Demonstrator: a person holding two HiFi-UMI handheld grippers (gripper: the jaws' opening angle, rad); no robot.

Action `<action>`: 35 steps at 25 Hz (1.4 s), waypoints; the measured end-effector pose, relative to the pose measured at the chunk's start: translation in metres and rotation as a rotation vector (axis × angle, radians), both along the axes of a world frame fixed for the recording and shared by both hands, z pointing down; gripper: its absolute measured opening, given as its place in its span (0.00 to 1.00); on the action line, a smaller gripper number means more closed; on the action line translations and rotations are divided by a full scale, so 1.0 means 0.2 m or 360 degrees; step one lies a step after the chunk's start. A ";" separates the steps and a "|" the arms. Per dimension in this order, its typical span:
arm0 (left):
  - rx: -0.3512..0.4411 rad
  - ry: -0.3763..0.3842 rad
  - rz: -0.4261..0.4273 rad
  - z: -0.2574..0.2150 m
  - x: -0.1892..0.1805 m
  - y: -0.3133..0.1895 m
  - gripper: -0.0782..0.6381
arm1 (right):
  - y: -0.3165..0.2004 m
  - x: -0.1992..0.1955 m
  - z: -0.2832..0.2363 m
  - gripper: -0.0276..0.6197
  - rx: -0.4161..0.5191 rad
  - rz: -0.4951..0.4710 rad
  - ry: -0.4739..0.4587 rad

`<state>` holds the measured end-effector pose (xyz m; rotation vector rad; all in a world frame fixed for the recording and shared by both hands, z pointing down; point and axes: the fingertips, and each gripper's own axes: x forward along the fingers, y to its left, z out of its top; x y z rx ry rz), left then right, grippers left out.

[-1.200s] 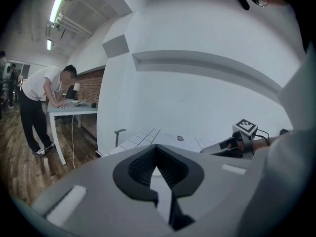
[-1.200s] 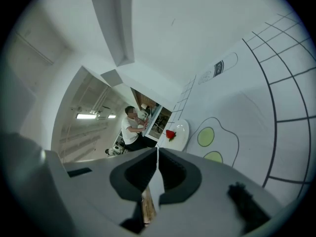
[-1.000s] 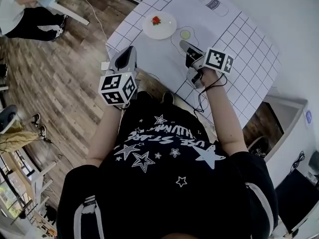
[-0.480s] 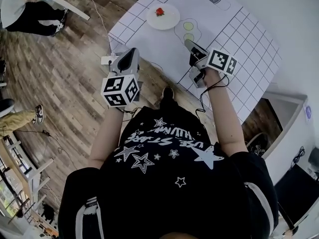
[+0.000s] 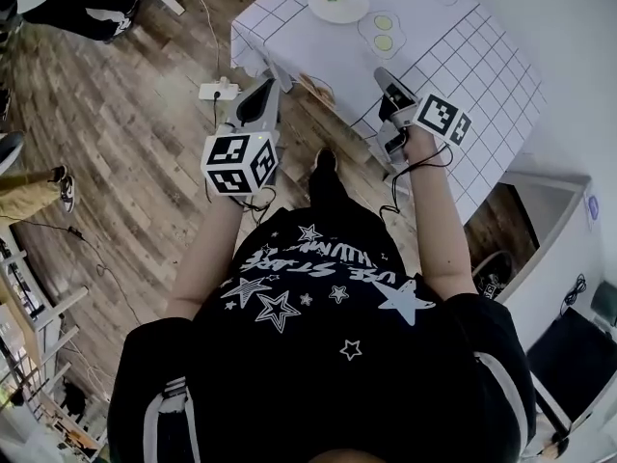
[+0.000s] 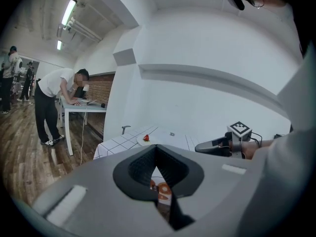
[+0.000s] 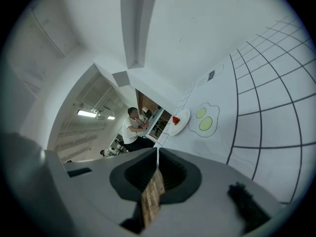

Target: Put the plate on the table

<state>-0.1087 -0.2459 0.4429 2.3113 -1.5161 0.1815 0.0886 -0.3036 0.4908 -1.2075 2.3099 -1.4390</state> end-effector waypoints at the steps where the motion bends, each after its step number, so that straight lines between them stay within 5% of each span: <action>1: 0.0003 0.0006 -0.0007 0.00 -0.02 0.05 0.12 | 0.04 0.00 -0.01 0.07 0.0008 0.0007 0.0003; 14: 0.0026 0.0023 -0.0024 -0.01 -0.19 0.69 0.12 | 0.70 -0.07 -0.08 0.07 0.0024 0.0032 0.0075; 35: 0.0175 0.0028 0.0101 -0.17 0.05 1.05 0.12 | 1.17 0.12 -0.28 0.07 0.0149 -0.0023 0.0253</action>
